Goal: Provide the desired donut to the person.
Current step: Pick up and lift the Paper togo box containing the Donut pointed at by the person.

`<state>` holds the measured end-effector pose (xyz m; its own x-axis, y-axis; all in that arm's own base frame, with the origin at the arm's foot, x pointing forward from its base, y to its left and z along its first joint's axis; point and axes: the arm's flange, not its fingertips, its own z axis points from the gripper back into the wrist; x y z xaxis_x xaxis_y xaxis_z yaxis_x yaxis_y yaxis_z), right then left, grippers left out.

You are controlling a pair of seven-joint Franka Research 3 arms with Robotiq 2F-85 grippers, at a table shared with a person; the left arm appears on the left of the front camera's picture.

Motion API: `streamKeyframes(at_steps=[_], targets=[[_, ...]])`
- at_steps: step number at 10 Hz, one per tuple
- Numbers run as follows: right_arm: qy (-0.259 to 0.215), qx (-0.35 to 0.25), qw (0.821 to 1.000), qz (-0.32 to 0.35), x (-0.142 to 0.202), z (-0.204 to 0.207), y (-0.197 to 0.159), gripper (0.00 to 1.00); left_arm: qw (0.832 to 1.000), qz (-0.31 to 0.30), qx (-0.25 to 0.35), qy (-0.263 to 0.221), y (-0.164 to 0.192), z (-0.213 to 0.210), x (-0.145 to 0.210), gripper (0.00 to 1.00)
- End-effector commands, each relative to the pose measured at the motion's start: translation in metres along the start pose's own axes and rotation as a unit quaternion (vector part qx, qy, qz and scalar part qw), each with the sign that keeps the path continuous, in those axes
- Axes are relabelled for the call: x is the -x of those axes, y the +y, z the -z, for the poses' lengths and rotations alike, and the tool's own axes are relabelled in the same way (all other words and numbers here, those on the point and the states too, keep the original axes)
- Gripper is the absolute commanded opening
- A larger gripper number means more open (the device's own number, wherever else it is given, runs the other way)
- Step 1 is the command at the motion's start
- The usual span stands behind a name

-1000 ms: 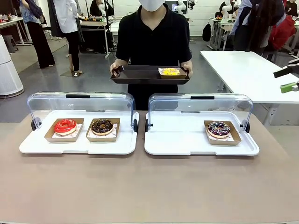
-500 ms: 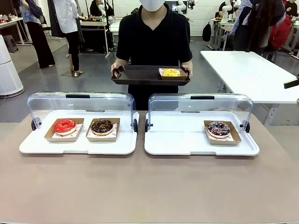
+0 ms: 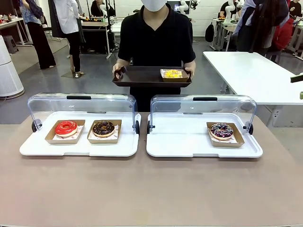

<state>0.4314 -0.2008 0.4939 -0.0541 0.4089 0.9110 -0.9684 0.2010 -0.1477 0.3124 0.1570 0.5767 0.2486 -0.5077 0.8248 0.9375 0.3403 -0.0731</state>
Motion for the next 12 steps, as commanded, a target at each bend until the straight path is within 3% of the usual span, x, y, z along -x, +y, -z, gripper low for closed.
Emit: streamKeyframes(at_steps=[1, 12], targets=[[0.009, -0.043, 0.999, -0.022, 0.0064, 0.0033, 0.0073, 1.00, 1.000, 0.007, 0.001, -0.011, -0.0004, -0.0007, 0.0003, 1.00], [0.009, -0.043, 0.999, -0.022, 0.0064, 0.0033, 0.0073, 1.00, 1.000, 0.007, 0.001, -0.011, -0.0004, -0.0007, 0.0003, 1.00]])
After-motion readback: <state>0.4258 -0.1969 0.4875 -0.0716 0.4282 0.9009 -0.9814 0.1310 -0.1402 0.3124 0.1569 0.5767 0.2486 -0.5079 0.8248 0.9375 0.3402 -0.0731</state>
